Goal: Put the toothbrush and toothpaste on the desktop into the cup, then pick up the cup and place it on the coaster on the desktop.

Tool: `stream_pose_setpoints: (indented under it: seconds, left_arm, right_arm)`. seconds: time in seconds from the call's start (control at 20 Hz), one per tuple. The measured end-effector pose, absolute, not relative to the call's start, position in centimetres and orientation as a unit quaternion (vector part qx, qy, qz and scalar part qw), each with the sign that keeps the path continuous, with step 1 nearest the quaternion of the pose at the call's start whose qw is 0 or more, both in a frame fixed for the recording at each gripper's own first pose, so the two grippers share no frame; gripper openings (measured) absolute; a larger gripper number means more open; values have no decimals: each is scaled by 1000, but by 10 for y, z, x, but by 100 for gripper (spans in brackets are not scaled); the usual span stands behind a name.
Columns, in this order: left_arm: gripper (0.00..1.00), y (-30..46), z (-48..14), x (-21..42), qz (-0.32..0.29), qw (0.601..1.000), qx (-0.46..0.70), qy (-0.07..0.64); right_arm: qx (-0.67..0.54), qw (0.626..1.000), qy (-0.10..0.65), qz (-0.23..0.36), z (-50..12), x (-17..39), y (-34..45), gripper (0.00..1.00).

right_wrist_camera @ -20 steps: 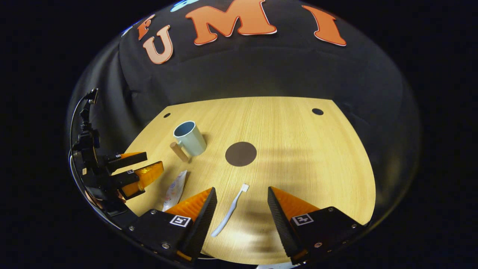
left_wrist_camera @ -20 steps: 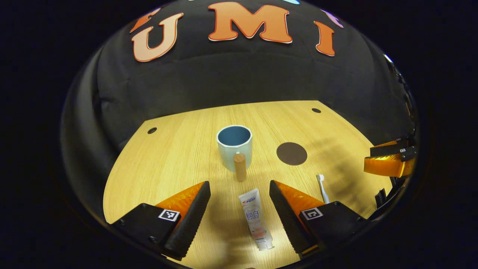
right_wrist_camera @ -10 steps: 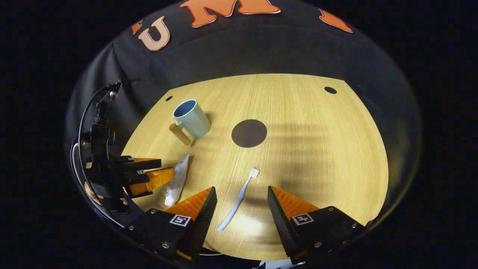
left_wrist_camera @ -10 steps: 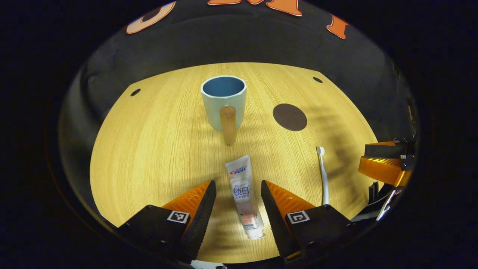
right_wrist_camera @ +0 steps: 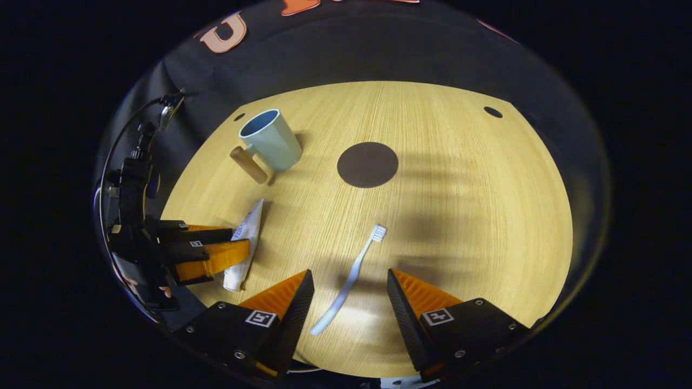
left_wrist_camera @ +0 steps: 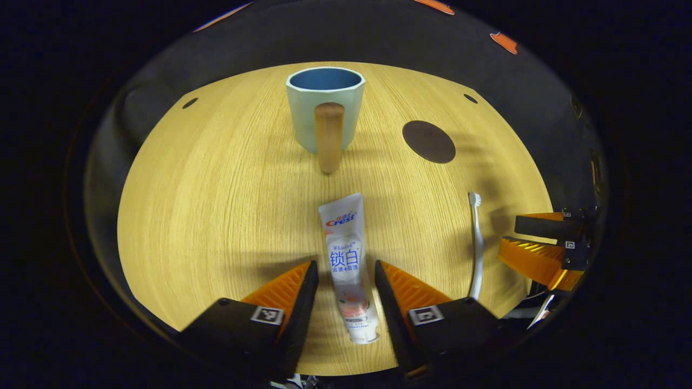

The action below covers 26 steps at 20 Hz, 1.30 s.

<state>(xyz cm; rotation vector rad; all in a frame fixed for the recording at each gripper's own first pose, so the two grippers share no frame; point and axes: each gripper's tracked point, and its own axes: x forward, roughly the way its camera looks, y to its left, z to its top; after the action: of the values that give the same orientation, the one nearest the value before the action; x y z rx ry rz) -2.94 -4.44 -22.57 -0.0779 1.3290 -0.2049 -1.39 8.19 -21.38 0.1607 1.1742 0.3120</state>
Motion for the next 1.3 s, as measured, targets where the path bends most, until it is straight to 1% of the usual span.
stream_pose_setpoints:
  seconds: [0.05, 0.1, 0.15, 0.2, 0.25, 0.3, 0.35, 0.4, 0.45, 0.5, 0.55, 0.7, 0.75, 0.85, 0.9, 0.95, 1.1, 1.2, 1.3]
  left_arm:
    - [59, -46, -228, -31, -97, 778, -40, 619]
    - [59, -47, -231, -32, -97, 776, -46, 622]
    - [58, -47, -226, -34, -95, 773, -51, 625]
    - [53, -50, -228, -34, -98, 771, -56, 626]
    - [48, -54, -234, -36, -103, 772, -56, 625]
    - [48, -58, -236, -37, -108, 770, -70, 625]
    - [37, -56, -233, -38, -112, 771, -71, 624]
    - [37, -53, -232, -37, -111, 773, -75, 620]
    - [30, -55, -230, -37, -111, 774, -75, 619]
    - [30, -54, -231, -36, -112, 777, -74, 615]
    - [30, -53, -231, -35, -110, 780, -75, 611]
    - [30, -57, -232, -27, -117, 790, -83, 596]
    - [23, -54, -228, -29, -116, 794, -80, 592]
    - [23, -53, -227, -28, -118, 797, -83, 587]
    - [23, -51, -227, -26, -115, 801, -81, 583]
    - [23, -50, -226, -25, -110, 804, -79, 579]
    - [23, -46, -225, -22, -105, 811, -77, 571]
    - [23, -45, -226, -20, -109, 815, -78, 564]
    - [23, -43, -224, -18, -108, 821, -76, 556]
  right_arm:
    - [78, 812, 559, 147, -218, -17, 84, 79]
    - [82, 808, 565, 147, -223, -19, 87, 73]
    - [84, 804, 570, 146, -227, -20, 88, 71]
    - [84, 801, 574, 146, -230, -22, 90, 68]
    - [83, 797, 579, 150, -234, -24, 93, 61]
    - [80, 793, 585, 149, -239, -26, 94, 65]
    - [77, 791, 588, 148, -242, -28, 93, 65]
    - [71, 789, 593, 145, -246, -28, 93, 65]
    - [72, 783, 601, 144, -246, -30, 94, 64]
    - [77, 778, 606, 148, -248, -33, 98, 51]
    - [77, 778, 607, 146, -246, -31, 98, 54]
    - [71, 778, 609, 137, -248, -25, 98, 45]
    - [61, 779, 609, 134, -249, -23, 97, 43]
    - [31, 787, 601, 132, -250, -19, 92, 33]
    - [25, 790, 597, 134, -249, -18, 91, 22]
    - [25, 792, 594, 141, -247, -17, 92, 17]
    - [28, 794, 587, 157, -243, -17, 93, 8]
    - [15, 801, 576, 163, -241, -15, 94, 5]
    - [3, 807, 567, 165, -240, -15, 92, 5]
